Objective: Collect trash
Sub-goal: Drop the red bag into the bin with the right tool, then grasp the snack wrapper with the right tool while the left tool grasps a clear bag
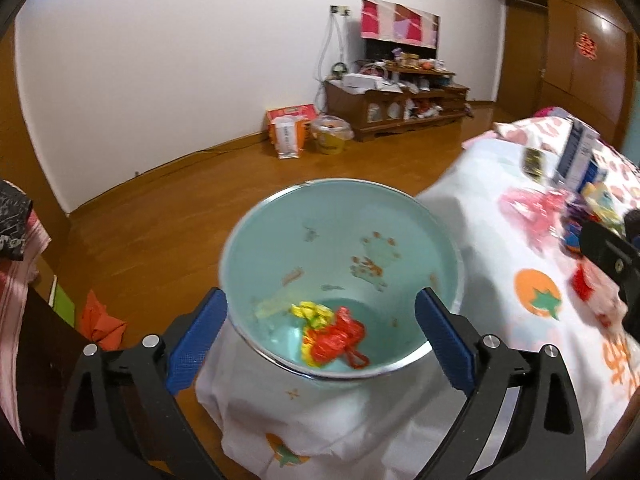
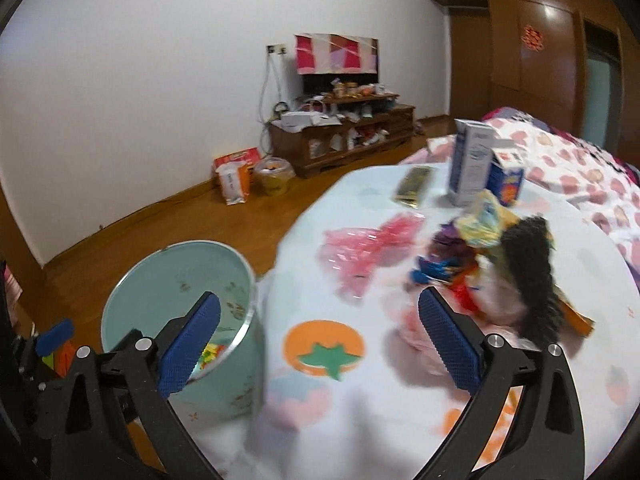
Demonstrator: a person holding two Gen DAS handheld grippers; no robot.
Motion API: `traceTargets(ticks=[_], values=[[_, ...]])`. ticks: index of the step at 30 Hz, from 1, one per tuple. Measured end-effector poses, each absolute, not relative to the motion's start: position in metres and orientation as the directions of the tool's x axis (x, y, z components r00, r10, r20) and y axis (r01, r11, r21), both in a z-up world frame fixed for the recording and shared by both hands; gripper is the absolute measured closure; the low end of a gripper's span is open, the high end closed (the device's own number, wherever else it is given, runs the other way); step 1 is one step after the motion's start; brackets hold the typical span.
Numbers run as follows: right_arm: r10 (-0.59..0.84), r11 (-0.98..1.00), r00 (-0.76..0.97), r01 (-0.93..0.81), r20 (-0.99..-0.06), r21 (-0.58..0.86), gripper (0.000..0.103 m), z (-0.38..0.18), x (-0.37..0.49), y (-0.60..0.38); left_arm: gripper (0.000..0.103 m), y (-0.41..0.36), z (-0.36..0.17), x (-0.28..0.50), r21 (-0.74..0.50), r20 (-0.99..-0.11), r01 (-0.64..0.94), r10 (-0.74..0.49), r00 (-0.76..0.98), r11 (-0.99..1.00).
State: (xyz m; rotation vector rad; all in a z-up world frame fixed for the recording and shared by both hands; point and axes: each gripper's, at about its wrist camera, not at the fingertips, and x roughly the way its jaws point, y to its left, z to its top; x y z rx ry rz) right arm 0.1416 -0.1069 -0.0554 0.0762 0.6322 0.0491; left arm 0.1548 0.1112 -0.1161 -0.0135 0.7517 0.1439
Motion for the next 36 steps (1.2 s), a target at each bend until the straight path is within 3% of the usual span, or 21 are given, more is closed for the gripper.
traceTargets(ticks=[25,36], values=[[-0.029,0.977,0.810,0.146,-0.586,0.154,0.006,-0.053,0.080,-0.220,0.006,0.002,-0.085,0.121,0.144,-0.637,0.032,0.068,0.768,0.989],[-0.097,0.958,0.790,0.239,-0.606,0.158,0.007,-0.066,0.053,-0.270,0.006,-0.035,-0.096,0.111,0.138,-0.668,0.095,0.022,0.744,0.986]])
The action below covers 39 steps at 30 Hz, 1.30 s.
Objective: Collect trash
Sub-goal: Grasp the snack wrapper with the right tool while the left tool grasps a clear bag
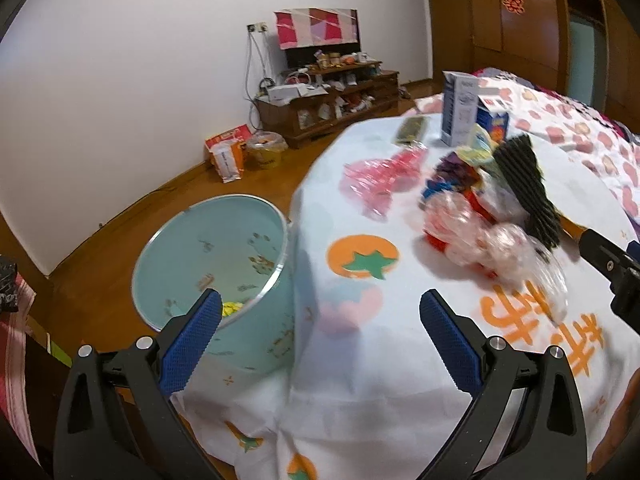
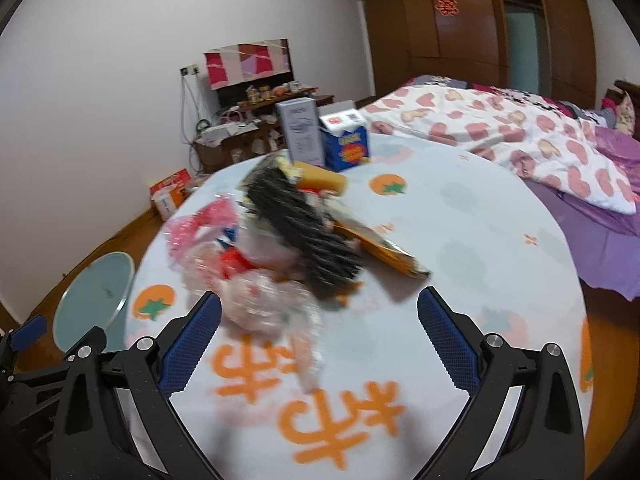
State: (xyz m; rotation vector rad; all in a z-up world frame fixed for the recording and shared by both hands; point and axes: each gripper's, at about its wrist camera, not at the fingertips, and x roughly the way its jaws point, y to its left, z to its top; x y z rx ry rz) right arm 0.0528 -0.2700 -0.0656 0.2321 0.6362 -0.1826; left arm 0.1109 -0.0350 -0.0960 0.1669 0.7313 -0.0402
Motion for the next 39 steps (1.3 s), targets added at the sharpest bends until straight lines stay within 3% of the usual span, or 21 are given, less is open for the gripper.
traceTargets(ticks=[3,7,16,28,36,38,39], values=[[-0.110,0.950,0.779,0.265,-0.617,0.165,0.007,-0.072,0.051,-0.286,0.006,-0.043,-0.100,0.112,0.139,-0.676,0.114,0.010,0.737,0.984],[-0.122,0.948,0.769,0.278,-0.628,0.156,0.018,-0.078,0.052,-0.297,0.006,-0.053,-0.105,0.115,0.136,-0.685,0.130,-0.001,0.728,0.982],[-0.111,0.949,0.755,0.273,-0.646,0.157,0.028,-0.084,0.066,-0.317,0.007,-0.079,-0.110,0.136,0.143,-0.688,0.144,-0.006,0.725,0.979],[-0.144,0.942,0.712,0.312,-0.687,0.125,0.033,-0.095,0.088,-0.356,0.012,-0.118,-0.112,0.171,0.052,-0.707,0.166,-0.081,0.702,0.985],[-0.088,0.973,0.656,0.219,-0.750,0.078,0.033,-0.107,0.130,-0.352,0.012,-0.143,-0.126,0.190,0.014,-0.749,0.179,-0.108,0.653,0.984],[-0.082,0.975,0.638,0.210,-0.766,0.071,0.035,-0.114,0.139,-0.352,0.020,-0.143,-0.129,0.190,-0.010,-0.753,0.187,-0.131,0.646,0.982],[-0.061,0.976,0.623,0.201,-0.780,0.084,0.043,-0.118,0.144,-0.353,0.025,-0.143,-0.130,0.191,-0.021,-0.752,0.199,-0.146,0.642,0.980]])
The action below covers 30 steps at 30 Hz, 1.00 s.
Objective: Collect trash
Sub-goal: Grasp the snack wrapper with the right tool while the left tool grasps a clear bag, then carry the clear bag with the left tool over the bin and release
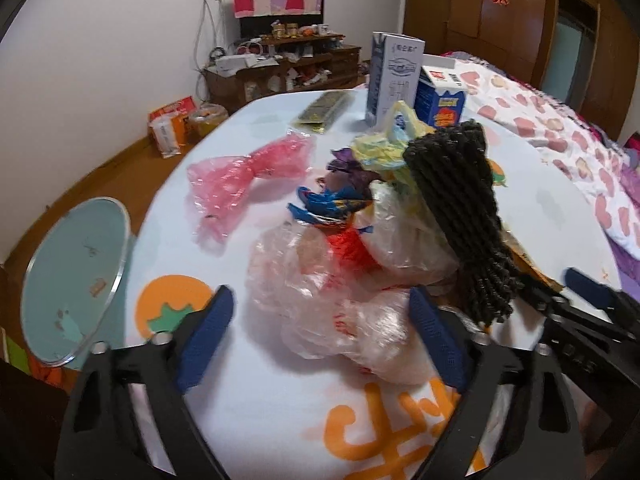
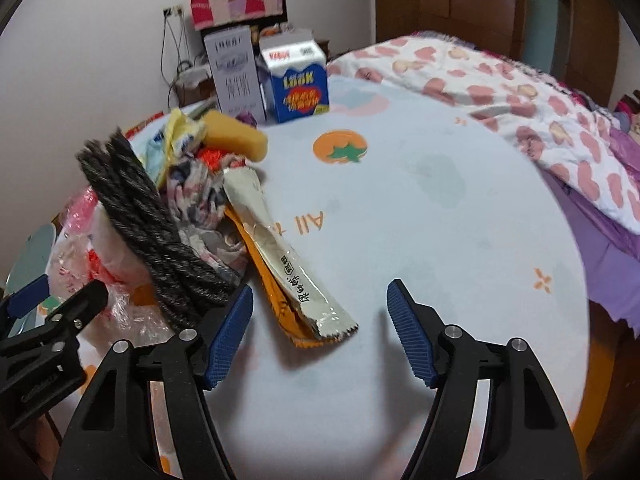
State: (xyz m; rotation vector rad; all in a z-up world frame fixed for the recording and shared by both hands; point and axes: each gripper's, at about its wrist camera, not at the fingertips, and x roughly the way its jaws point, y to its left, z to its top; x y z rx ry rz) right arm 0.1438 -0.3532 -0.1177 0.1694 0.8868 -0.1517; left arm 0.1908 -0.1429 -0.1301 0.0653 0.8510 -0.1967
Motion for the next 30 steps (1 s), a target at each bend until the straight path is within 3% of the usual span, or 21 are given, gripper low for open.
traceTargets(ticks=[4,6,14,20,30], values=[[-0.020,0.978,0.599,0.178,-0.800,0.109,0.063,-0.123,0.149,-0.353,0.038,-0.141,-0.131,0.190,-0.049,-0.749,0.231,-0.189,0.635,0.972],[-0.018,0.980,0.602,0.171,-0.799,0.106,0.068,-0.123,0.148,-0.352,0.056,-0.137,-0.132,0.190,-0.106,-0.748,0.257,-0.247,0.616,0.961],[-0.030,0.973,0.657,0.191,-0.754,0.128,0.084,-0.110,0.121,-0.348,0.077,-0.128,-0.120,0.179,-0.110,-0.716,0.288,-0.277,0.641,0.951],[-0.029,0.956,0.708,0.226,-0.705,0.187,0.084,-0.095,0.090,-0.351,0.078,-0.111,-0.107,0.162,-0.105,-0.687,0.292,-0.282,0.670,0.951],[-0.055,0.966,0.764,0.204,-0.643,0.160,0.084,-0.069,0.058,-0.323,0.078,-0.082,-0.085,0.140,-0.096,-0.648,0.247,-0.249,0.720,0.964]])
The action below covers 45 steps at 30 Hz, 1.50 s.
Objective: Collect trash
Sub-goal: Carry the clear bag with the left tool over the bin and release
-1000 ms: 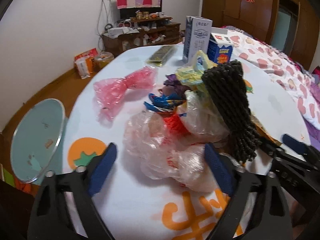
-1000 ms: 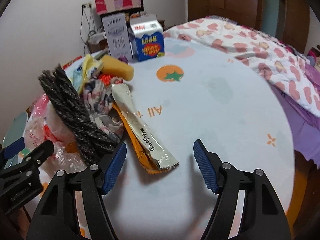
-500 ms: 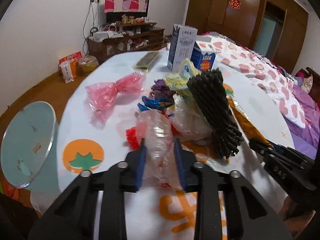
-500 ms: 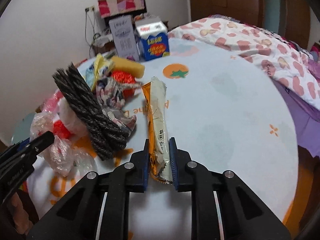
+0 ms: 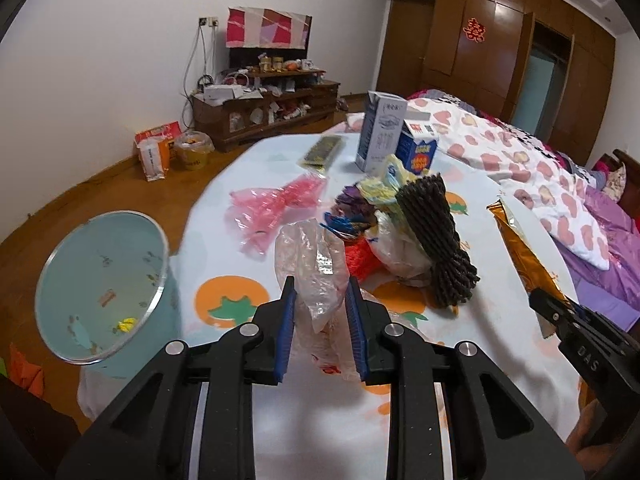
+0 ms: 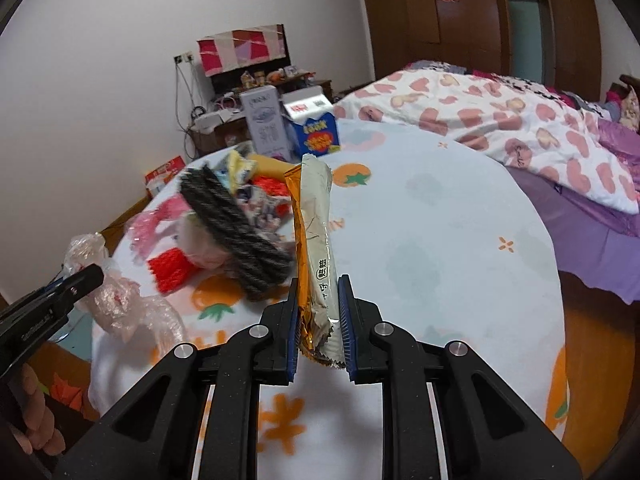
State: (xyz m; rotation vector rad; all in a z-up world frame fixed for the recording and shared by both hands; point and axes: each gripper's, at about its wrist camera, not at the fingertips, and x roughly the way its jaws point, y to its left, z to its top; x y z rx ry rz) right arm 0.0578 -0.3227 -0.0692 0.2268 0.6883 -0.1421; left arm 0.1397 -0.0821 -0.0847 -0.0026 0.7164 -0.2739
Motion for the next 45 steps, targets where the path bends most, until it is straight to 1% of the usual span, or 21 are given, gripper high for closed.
traceTargets(ticks=[7,16,39,45], values=[[-0.025,0.982,0.783,0.134,-0.621,0.130,0.084,-0.057,0.051,-0.287,0.078,-0.056,-0.073,0.132,-0.080,-0.627,0.197,-0.203,0.752,0.977],[0.019,0.992,0.777,0.063,-0.630,0.107,0.084,-0.055,0.058,-0.251,0.078,-0.022,-0.065,0.127,-0.074,-0.612,0.140,-0.156,0.775,0.987],[0.111,0.994,0.761,-0.076,-0.640,0.082,0.084,-0.057,0.078,-0.181,0.078,0.061,-0.061,0.131,-0.111,-0.597,-0.014,-0.056,0.800,0.994],[0.136,0.991,0.756,-0.107,-0.641,0.084,0.084,-0.056,0.087,-0.165,0.078,0.089,-0.058,0.134,-0.121,-0.588,-0.071,-0.014,0.809,0.990]])
